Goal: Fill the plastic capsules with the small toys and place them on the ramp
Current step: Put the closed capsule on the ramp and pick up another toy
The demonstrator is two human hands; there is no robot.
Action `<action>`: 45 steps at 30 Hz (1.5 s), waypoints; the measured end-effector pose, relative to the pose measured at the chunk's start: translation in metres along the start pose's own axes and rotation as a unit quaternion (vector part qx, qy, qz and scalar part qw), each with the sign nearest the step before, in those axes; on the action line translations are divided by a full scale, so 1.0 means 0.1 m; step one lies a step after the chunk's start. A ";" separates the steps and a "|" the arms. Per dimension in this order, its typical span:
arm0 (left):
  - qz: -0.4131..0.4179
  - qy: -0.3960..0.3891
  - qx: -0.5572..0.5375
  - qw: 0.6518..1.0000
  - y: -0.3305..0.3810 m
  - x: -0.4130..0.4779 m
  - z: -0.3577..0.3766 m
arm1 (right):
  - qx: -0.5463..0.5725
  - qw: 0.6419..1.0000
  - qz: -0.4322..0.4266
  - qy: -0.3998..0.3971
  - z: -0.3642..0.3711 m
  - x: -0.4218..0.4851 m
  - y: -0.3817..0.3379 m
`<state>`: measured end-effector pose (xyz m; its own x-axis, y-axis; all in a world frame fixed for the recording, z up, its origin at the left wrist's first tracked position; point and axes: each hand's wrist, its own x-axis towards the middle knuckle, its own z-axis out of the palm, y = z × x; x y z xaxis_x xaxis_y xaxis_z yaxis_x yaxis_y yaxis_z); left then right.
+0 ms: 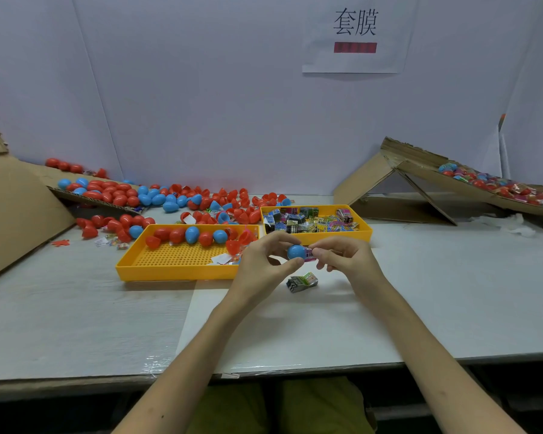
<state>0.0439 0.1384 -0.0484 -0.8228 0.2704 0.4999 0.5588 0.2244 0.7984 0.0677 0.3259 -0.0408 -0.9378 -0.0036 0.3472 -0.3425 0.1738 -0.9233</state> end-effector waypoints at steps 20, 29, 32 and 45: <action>0.005 -0.024 -0.003 1.000 0.01 -0.01 0.00 | -0.013 1.000 -0.006 -0.010 0.00 0.00 0.00; -0.018 -0.035 -0.038 0.998 0.03 -0.02 0.00 | -0.020 0.999 -0.008 0.030 0.00 0.01 0.04; -0.022 -0.032 -0.053 0.998 0.03 -0.02 0.00 | -0.038 0.997 -0.016 0.060 0.01 0.02 0.06; -0.046 0.049 -0.068 0.995 0.00 0.01 -0.01 | -0.211 0.951 -0.210 0.084 0.25 -0.09 0.09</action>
<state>0.0429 0.1374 -0.0473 -0.8793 0.1610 0.4482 0.4676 0.1132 0.8767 0.0712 0.3029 -0.0566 -0.6892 -0.0076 0.7245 -0.5973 0.5719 -0.5622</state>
